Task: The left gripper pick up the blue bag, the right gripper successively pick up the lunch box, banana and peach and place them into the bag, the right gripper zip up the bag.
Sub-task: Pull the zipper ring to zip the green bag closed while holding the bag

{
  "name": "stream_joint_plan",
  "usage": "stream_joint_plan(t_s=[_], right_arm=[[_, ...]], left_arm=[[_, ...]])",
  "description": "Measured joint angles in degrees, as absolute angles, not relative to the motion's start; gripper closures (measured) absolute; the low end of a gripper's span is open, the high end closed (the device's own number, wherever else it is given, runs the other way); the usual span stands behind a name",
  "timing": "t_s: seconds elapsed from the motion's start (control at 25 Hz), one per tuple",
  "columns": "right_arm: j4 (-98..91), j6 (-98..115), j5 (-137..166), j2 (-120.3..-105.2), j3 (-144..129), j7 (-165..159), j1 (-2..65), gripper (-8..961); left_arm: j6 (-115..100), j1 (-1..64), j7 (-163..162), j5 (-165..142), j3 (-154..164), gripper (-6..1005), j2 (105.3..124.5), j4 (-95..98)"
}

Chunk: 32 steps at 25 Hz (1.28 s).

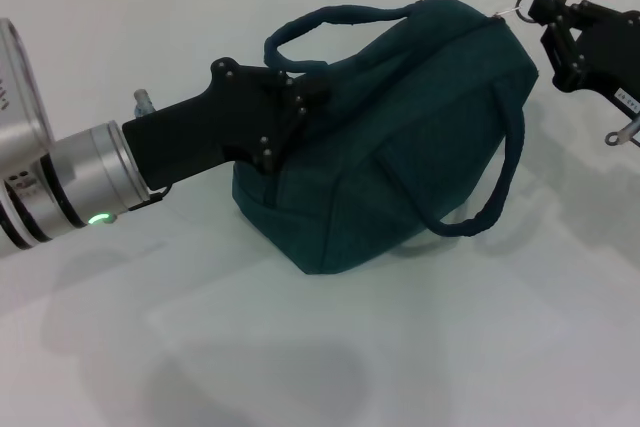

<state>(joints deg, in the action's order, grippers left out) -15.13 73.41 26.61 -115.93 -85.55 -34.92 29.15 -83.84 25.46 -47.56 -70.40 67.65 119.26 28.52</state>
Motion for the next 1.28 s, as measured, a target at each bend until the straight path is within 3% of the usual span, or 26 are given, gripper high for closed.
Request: stream_joint_plan(t_s=[0.48, 0.72, 0.84, 1.28], right_arm=[[-15.5, 73.6, 25.7, -116.01, -85.6, -35.6, 29.4, 874], [-15.4, 75.2, 24.7, -116.01, -85.5, -35.7, 28.7, 667], [-15.5, 77.6, 23.9, -116.02, -85.6, -35.7, 28.2, 464], [-15.4, 81.3, 22.4, -115.44, -84.6, -36.6, 26.0, 459]], left_arm=[[-83.8, 25.3, -45.8, -69.8, 67.3, 1000, 119.57, 27.3], [-83.8, 25.1, -45.2, -69.5, 67.3, 1000, 119.61, 27.2], [-83.8, 25.1, -44.8, -69.5, 67.3, 1000, 119.62, 27.2], [-83.8, 24.9, -42.4, -68.8, 67.2, 1000, 119.55, 25.9]])
